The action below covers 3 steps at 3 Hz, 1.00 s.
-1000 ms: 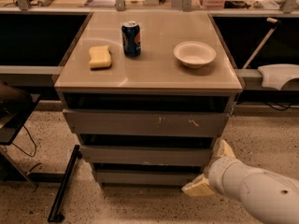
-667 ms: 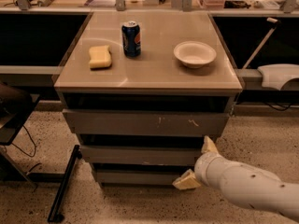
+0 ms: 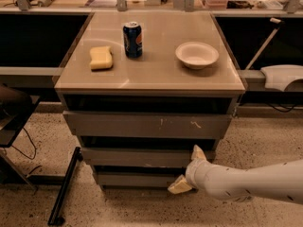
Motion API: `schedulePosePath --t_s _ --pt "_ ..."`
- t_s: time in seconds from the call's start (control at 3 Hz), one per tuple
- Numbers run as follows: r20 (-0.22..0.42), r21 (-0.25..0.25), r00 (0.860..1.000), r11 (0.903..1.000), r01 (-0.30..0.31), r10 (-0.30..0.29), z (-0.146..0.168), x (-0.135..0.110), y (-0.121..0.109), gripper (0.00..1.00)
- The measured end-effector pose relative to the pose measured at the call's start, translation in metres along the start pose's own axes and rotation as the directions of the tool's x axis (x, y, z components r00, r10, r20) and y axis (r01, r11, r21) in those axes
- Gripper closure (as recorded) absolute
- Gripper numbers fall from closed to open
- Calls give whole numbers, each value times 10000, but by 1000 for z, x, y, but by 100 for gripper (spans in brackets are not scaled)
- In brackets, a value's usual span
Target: Open middle drawer
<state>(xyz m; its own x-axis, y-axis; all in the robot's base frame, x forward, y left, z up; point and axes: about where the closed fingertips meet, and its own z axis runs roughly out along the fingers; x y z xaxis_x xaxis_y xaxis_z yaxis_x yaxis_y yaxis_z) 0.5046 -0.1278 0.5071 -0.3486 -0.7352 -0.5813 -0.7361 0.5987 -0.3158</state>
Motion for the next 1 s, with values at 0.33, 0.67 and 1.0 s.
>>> schedulePosePath --t_s 0.33,0.67,1.0 --pt "-2 -1 10000 10000 -2 2 0 0 0 0" --pt "210 118 9997 9998 -141 138 28 9 -6 0" --pt "159 308 9996 9992 -240 235 93 21 -35 0"
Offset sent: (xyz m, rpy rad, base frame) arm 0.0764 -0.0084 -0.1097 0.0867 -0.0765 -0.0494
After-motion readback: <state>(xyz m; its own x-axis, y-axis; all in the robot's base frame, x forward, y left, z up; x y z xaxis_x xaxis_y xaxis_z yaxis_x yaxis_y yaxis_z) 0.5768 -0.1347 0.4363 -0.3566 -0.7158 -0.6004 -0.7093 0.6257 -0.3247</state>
